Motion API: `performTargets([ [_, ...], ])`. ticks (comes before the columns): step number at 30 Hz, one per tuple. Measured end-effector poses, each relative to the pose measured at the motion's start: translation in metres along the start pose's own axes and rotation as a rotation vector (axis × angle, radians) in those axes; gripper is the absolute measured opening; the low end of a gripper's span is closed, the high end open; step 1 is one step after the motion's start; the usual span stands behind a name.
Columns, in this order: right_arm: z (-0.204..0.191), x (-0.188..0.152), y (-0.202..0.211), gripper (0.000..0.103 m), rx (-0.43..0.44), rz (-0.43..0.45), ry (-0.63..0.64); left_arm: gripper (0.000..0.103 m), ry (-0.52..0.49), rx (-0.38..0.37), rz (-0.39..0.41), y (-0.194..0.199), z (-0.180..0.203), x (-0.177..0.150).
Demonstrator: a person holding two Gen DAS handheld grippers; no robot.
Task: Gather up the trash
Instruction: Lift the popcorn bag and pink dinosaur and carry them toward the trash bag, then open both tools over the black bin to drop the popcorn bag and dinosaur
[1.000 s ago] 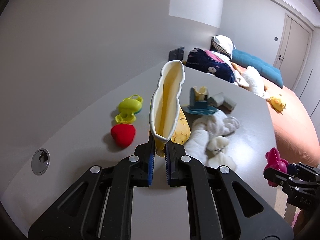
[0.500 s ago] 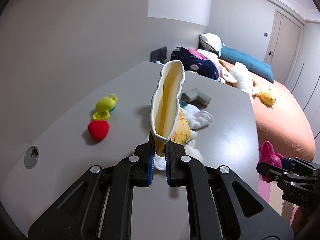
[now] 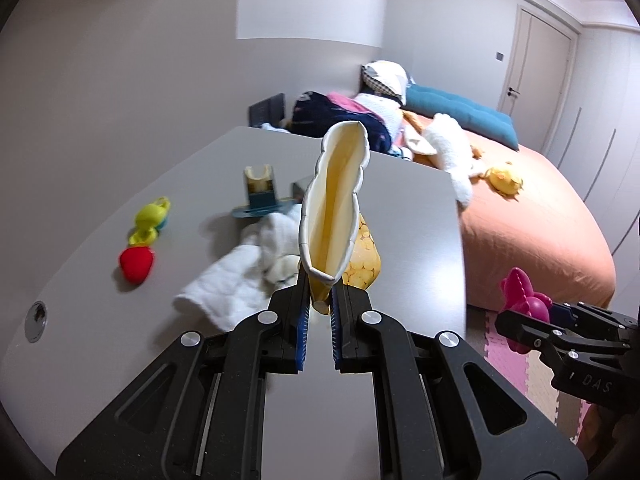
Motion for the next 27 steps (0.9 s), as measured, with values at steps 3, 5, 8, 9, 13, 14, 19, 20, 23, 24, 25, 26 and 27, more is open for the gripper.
performTargets([
  [3,0.009,0.0,0.005,0.048,-0.007,0.01,-0.014,0.008,-0.02,-0.013,-0.002,-0.003,0.014,0.0],
  [5,0.017,0.001,0.01,0.048,-0.014,0.017,-0.027,0.008,-0.036,-0.025,-0.005,-0.005,0.024,0.001],
  [8,0.03,0.0,0.016,0.048,-0.023,0.025,-0.046,0.008,-0.052,-0.043,-0.009,-0.007,0.037,0.0],
  [9,0.033,0.0,0.017,0.048,-0.026,0.027,-0.05,0.008,-0.056,-0.046,-0.01,-0.007,0.041,-0.001],
  [13,0.05,-0.001,0.025,0.048,-0.041,0.036,-0.075,0.008,-0.08,-0.066,-0.026,-0.013,0.059,-0.003],
  [14,0.053,-0.001,0.026,0.048,-0.044,0.038,-0.079,0.008,-0.086,-0.071,-0.028,-0.014,0.063,-0.004],
  [19,0.072,-0.003,0.035,0.048,-0.065,0.052,-0.114,0.008,-0.128,-0.099,-0.04,-0.017,0.089,-0.008],
  [20,0.076,-0.003,0.037,0.048,-0.068,0.055,-0.12,0.008,-0.138,-0.105,-0.043,-0.018,0.094,-0.009],
  [23,0.088,-0.005,0.043,0.048,-0.078,0.066,-0.143,0.008,-0.163,-0.119,-0.052,-0.019,0.107,-0.011],
  [24,0.093,-0.006,0.045,0.048,-0.084,0.07,-0.151,0.008,-0.171,-0.124,-0.056,-0.019,0.111,-0.012],
  [25,0.096,-0.006,0.047,0.048,-0.088,0.073,-0.158,0.008,-0.182,-0.13,-0.06,-0.02,0.115,-0.013],
  [26,0.099,-0.007,0.049,0.048,-0.091,0.077,-0.163,0.008,-0.191,-0.137,-0.065,-0.02,0.12,-0.015],
  [27,0.102,-0.007,0.051,0.048,-0.095,0.08,-0.169,0.008,-0.202,-0.145,-0.07,-0.02,0.125,-0.016],
])
Point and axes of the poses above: each gripper's, at about its wrist camera, not at the fingertips, and y roughly against the way its jaws point, z to its right, x to its top, the point moved 4 cm from there along -y, roughly the way its jaws point, and after that the axes turned 5 degrees about -z, right-handed, at the moved point
